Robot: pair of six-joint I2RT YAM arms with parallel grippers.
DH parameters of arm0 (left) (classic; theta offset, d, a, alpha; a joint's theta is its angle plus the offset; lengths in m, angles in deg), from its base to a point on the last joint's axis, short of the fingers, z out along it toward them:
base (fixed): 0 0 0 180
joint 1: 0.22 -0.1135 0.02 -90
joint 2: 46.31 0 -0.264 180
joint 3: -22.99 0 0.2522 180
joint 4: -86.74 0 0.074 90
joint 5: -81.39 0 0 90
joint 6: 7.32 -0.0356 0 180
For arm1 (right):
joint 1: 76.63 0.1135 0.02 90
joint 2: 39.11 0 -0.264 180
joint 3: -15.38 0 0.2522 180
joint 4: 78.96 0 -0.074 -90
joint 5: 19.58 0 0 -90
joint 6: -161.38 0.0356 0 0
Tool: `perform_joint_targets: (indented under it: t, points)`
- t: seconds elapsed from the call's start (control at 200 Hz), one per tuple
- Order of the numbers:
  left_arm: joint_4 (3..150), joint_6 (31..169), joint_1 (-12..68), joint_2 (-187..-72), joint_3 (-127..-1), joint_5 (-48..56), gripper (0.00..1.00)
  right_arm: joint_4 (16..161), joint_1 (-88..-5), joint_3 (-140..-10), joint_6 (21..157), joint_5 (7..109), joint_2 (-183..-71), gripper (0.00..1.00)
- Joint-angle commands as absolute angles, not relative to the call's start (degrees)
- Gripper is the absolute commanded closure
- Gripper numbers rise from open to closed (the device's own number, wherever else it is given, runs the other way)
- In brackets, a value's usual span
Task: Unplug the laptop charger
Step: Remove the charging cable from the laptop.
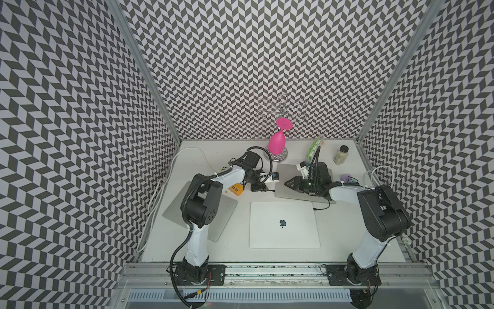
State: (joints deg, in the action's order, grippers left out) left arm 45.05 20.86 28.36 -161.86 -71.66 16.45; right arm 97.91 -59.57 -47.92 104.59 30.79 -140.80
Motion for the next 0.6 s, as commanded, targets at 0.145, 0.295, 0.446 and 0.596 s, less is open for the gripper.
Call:
perform_joint_targets:
  t: [0.145,0.295,0.446,0.596]
  points:
    - [45.6,19.6,30.4,-163.3,-72.0,16.0,0.62,102.6,-59.8,-45.3,105.5,27.1,-142.7,0.79]
    - [45.4,19.6,30.8,-164.4,-72.3,16.4,0.64,102.9,-59.8,-44.7,105.4,26.7,-143.1,0.82]
    - [47.2,20.7,31.4,-165.2,-71.8,15.3,0.66,102.8,-59.8,-44.8,105.1,26.1,-144.2,0.87]
    - [48.1,21.4,31.5,-165.9,-72.1,15.4,0.67,103.4,-59.8,-44.0,105.1,26.1,-144.8,0.9]
